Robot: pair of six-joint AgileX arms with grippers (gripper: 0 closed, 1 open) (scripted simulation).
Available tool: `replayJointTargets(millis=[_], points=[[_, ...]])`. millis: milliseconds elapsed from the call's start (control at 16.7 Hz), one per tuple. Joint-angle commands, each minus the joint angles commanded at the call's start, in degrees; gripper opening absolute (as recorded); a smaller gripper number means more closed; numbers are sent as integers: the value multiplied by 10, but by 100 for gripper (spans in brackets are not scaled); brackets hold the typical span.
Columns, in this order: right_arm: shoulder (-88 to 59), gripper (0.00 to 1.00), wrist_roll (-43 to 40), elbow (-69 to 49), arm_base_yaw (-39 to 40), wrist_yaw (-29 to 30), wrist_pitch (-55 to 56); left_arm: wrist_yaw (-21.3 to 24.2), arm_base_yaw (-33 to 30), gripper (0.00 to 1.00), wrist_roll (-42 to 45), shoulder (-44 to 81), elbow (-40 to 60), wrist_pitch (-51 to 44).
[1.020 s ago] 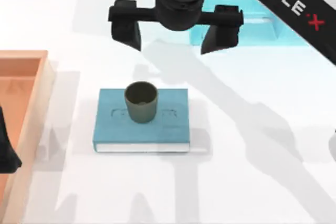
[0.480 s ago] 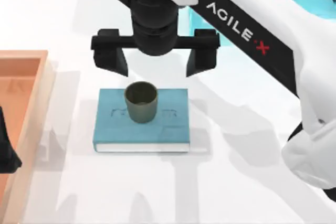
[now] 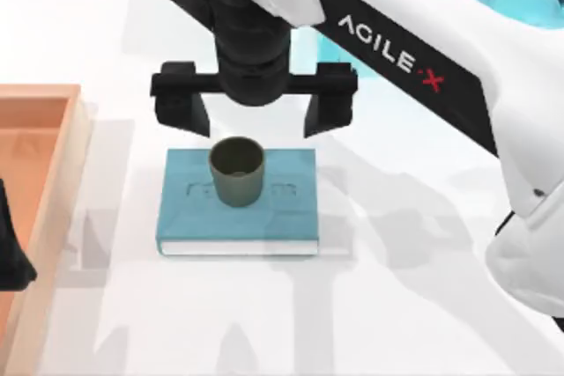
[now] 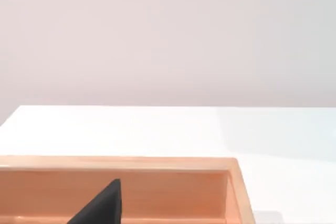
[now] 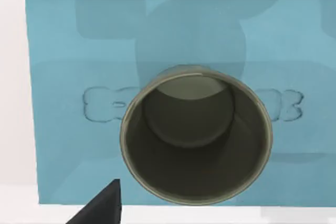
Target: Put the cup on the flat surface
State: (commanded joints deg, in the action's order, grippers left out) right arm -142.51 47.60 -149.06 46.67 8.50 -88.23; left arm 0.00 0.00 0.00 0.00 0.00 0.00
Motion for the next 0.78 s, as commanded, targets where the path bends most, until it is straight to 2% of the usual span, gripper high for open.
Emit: replayJointTargets(millis=[360,780], points=[[34,100,-7,204,-7,-1,164,0,0,100,0,0,0,0],[40,100,-9,240,-9,-2,198,0,0,100,0,0,0,0]])
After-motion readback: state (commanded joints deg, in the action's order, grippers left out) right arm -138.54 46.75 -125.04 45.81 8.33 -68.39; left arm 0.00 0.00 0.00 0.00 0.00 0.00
